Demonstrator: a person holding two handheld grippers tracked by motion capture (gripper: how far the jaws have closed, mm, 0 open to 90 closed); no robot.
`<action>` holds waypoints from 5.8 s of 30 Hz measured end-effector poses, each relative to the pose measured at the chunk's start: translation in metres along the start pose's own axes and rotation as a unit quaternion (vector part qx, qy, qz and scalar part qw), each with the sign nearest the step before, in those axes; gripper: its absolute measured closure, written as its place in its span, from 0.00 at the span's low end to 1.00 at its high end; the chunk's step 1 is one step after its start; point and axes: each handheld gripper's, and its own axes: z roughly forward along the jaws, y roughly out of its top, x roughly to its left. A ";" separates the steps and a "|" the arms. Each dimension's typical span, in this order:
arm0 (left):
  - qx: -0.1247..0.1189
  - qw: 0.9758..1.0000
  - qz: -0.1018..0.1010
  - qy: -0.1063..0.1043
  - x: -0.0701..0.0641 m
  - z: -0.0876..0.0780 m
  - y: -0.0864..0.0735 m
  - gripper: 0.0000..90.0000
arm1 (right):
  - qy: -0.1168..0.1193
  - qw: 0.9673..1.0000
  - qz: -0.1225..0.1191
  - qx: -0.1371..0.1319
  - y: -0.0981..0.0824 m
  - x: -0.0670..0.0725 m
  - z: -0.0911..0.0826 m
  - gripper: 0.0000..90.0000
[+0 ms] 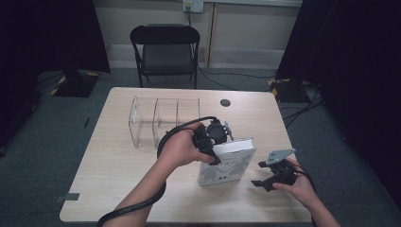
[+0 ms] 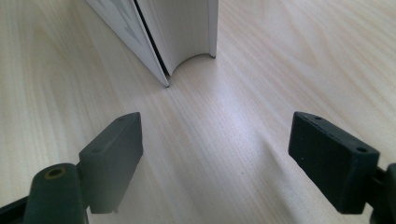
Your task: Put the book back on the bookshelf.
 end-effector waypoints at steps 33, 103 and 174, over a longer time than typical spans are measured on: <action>0.011 1.000 -0.005 -0.001 0.002 0.022 0.020 0.59 | -0.015 0.999 -0.003 -0.028 -0.017 0.006 0.016 0.17; 0.052 0.984 -0.167 0.037 0.022 -0.037 -0.033 0.60 | -0.017 0.998 0.001 -0.059 -0.025 0.007 0.017 0.14; 0.067 0.933 -0.345 0.072 0.077 -0.056 -0.066 0.60 | -0.017 0.998 0.001 -0.059 -0.025 0.007 0.017 0.14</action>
